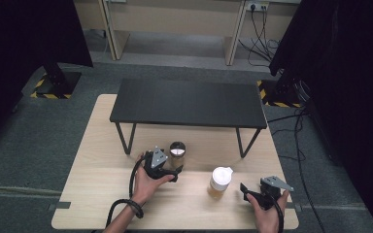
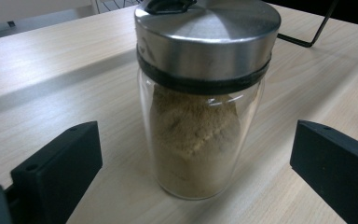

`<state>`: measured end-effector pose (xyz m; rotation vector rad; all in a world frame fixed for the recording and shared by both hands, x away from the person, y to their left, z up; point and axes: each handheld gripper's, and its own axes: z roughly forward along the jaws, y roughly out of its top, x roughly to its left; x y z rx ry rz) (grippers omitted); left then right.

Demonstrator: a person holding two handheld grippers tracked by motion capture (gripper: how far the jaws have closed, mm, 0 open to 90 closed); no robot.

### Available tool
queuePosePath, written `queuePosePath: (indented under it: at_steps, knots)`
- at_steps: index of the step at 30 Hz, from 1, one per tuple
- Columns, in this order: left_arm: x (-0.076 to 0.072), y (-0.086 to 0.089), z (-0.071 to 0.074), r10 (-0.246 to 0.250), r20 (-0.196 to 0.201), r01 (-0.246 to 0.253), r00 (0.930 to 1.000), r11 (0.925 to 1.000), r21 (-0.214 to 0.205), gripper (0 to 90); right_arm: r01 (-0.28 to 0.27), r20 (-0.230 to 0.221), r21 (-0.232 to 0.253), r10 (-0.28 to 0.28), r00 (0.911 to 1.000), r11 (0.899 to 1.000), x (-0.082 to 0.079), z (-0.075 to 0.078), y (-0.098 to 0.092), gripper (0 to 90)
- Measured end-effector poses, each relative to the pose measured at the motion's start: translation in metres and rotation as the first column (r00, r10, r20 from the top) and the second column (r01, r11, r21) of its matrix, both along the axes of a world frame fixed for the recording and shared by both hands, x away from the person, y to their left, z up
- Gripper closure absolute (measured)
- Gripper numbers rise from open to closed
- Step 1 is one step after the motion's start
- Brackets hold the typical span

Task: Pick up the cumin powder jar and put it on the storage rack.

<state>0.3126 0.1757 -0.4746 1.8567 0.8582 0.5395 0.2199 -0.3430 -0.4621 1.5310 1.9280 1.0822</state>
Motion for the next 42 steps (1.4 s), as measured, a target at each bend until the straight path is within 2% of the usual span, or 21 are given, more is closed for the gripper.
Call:
queuePosePath:
  at_steps: [4,12,19,23,35,42]
  knots:
    - [0.003,-0.004,0.003,-0.006,0.013,0.006,0.9999,1.0000,0.003,1.5,-0.002,0.000,-0.003,0.002,1.0000,1.000,0.000,0.000,0.000,9.2]
    - [0.010,-0.009,-0.001,-0.002,-0.001,0.002,1.0000,1.0000,0.009,1.9,-0.003,-0.001,0.001,0.003,1.0000,1.000,0.000,0.000,0.000,9.2]
    - [0.014,-0.013,-0.002,0.004,0.006,-0.004,1.0000,0.9999,0.016,4.7,-0.003,0.000,-0.001,0.003,1.0000,1.000,0.000,0.000,0.000,9.2]
    - [0.016,-0.014,-0.004,0.009,0.013,-0.009,0.9999,0.9997,0.021,8.4,-0.003,0.001,0.000,0.003,1.0000,1.000,0.000,0.000,0.000,9.2]
    - [0.020,-0.013,-0.012,-0.014,0.011,0.014,0.9998,0.9999,0.000,30.1,-0.003,0.004,0.007,0.003,1.0000,1.000,-0.001,-0.001,-0.001,9.2]
    - [0.021,-0.012,-0.012,-0.018,0.008,0.018,0.9998,0.9998,-0.006,30.4,-0.008,0.003,0.001,0.008,1.0000,1.000,0.000,0.000,-0.001,9.2]
